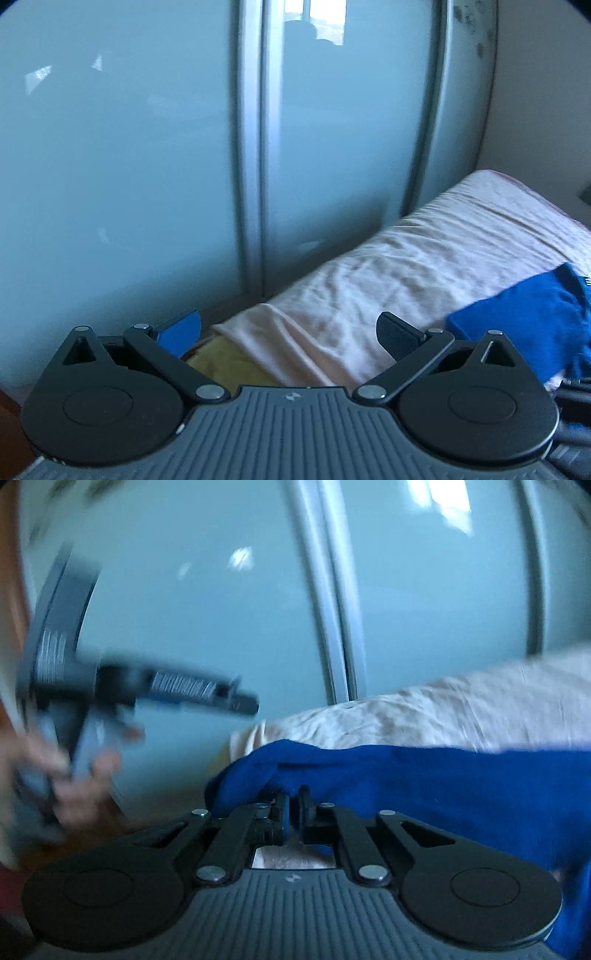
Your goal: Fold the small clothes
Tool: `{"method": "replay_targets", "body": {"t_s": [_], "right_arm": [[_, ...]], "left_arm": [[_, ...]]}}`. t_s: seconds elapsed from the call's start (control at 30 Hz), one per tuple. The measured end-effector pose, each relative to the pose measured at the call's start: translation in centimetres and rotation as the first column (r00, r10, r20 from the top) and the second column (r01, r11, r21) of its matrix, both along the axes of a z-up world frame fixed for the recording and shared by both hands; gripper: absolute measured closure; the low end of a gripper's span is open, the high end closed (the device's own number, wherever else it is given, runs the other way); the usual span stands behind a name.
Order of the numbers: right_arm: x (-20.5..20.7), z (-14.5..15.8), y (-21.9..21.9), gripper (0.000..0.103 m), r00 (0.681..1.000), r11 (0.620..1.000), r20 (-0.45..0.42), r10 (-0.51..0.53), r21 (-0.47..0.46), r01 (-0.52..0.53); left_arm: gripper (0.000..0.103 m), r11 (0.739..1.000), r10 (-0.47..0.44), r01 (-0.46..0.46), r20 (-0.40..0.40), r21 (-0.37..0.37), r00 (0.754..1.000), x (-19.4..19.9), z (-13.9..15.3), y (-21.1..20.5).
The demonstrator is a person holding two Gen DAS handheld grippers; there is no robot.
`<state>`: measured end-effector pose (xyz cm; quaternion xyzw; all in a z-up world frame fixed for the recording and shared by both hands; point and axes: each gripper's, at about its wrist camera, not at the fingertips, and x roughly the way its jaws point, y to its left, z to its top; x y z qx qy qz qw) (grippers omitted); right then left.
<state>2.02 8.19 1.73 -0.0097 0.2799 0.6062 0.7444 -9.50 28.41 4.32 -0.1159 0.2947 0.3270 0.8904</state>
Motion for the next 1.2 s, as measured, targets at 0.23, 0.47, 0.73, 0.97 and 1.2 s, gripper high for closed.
{"method": "replay_targets", "body": {"t_s": [0.23, 0.47, 0.73, 0.97, 1.2], "right_arm": [[4.9, 1.3, -7.1, 0.098, 0.958, 0.975, -0.272, -0.091, 0.171, 0.141], [6.5, 3.3, -13.4, 0.098, 0.950, 0.952, -0.198, -0.240, 0.143, 0.270], [8.2, -0.8, -15.2, 0.096, 0.856, 0.854, -0.071, -0.512, -0.155, 0.497], [8.9, -1.8, -20.7, 0.029, 0.791, 0.830, -0.292, -0.538, -0.020, 0.557], [6.8, -1.4, -20.0, 0.031, 0.858, 0.902, -0.330, -0.394, 0.041, 0.429]], "left_arm": [[0.001, 0.983, -0.174, 0.174, 0.003, -0.063, 0.985, 1.8, -0.5, -3.4], [0.000, 0.931, -0.365, 0.365, -0.013, -0.029, 0.931, 3.4, -0.9, -8.5], [0.001, 0.865, -0.502, 0.499, -0.056, -0.061, 0.863, 6.3, -2.6, -13.0], [0.000, 0.858, -0.513, 0.508, -0.067, -0.075, 0.856, 7.1, -3.2, -13.9], [0.001, 0.859, -0.509, 0.503, -0.053, -0.095, 0.859, 7.2, -3.3, -13.9]]}}
